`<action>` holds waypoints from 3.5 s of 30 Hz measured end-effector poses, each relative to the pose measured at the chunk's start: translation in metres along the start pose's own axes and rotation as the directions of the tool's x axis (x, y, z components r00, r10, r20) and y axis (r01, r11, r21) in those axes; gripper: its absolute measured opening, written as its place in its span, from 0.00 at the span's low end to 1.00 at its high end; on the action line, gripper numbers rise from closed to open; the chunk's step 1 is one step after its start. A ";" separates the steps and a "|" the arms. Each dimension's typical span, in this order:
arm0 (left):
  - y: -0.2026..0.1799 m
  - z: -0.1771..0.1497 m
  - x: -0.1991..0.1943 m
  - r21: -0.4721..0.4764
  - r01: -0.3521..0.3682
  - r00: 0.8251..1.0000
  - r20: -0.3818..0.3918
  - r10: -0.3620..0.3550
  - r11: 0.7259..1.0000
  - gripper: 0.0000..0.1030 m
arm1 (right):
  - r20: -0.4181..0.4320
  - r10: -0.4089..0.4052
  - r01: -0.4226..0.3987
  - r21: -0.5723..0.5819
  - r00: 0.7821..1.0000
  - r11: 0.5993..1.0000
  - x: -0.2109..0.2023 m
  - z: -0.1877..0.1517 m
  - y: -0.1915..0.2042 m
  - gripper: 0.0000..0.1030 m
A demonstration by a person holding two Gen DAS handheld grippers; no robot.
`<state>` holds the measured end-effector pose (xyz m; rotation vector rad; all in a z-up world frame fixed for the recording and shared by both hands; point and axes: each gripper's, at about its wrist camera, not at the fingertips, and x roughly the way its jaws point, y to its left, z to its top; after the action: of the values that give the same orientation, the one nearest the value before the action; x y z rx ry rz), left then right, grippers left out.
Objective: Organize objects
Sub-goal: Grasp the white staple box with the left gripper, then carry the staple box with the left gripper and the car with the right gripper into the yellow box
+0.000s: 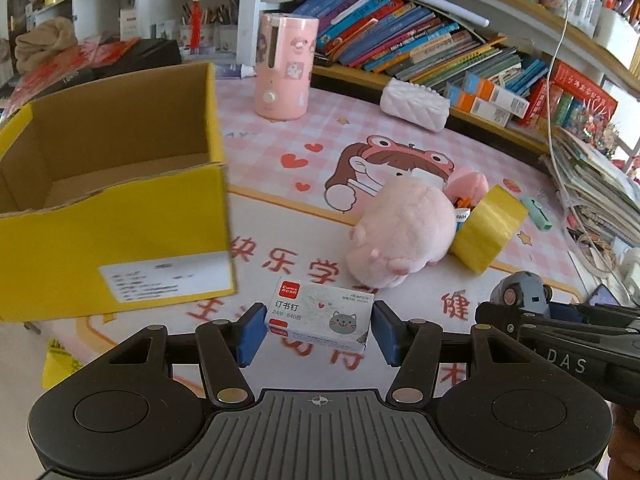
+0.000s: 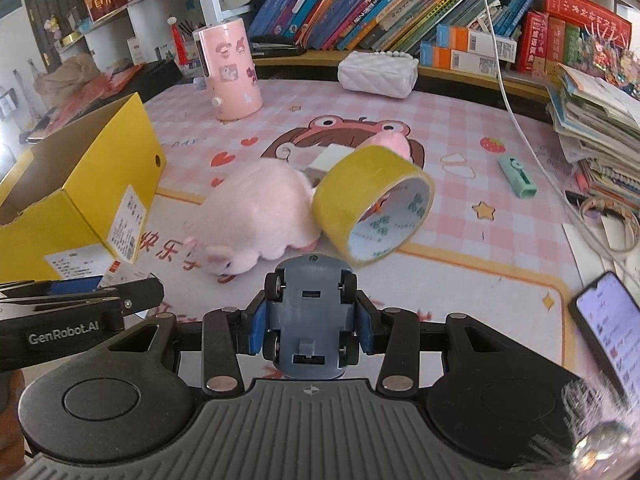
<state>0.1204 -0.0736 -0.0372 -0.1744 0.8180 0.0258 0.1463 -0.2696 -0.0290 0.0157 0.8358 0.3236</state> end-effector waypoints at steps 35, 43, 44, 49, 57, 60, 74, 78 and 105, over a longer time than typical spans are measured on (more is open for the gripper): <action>0.172 -0.060 -0.126 -0.038 -0.035 0.992 0.121 0.039 0.999 0.54 | 0.032 0.078 -0.075 -0.072 0.996 0.995 -0.046 -0.072 0.212 0.39; 0.179 -0.058 -0.140 -0.013 -0.021 0.984 0.176 0.023 1.000 0.54 | 0.070 0.064 -0.057 -0.089 0.996 0.994 -0.054 -0.070 0.229 0.39; 0.179 -0.057 -0.141 -0.008 -0.019 0.983 0.183 0.020 1.000 0.54 | 0.074 0.062 -0.055 -0.092 0.995 0.994 -0.054 -0.069 0.230 0.39; 0.181 -0.051 -0.147 0.005 -0.016 0.976 0.218 0.014 1.000 0.54 | 0.103 0.056 -0.045 -0.108 0.993 0.993 -0.059 -0.064 0.236 0.39; 0.186 -0.033 -0.148 -0.024 -0.024 0.969 0.247 0.029 0.999 0.54 | 0.149 0.068 -0.049 -0.132 0.986 0.990 -0.064 -0.045 0.242 0.39; 0.186 -0.024 -0.146 -0.021 -0.027 0.964 0.262 0.031 0.999 0.54 | 0.172 0.083 -0.056 -0.155 0.982 0.986 -0.064 -0.034 0.246 0.39; 0.187 0.031 -0.115 -0.043 -0.094 0.946 0.308 0.103 0.995 0.54 | 0.211 0.158 -0.109 -0.227 0.965 0.968 -0.025 0.033 0.248 0.39; 0.186 0.043 -0.097 -0.059 -0.118 0.947 0.294 0.130 0.991 0.54 | 0.198 0.183 -0.131 -0.252 0.963 0.959 -0.005 0.051 0.247 0.39; 0.185 0.084 0.003 -0.089 -0.280 0.951 0.114 0.289 0.956 0.54 | 0.000 0.255 -0.196 -0.642 0.967 0.742 0.123 0.111 0.252 0.40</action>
<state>0.1665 0.1220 -0.0103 -0.1195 0.7107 0.3358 0.2343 0.0182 -0.0081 -0.5118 0.5982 0.8265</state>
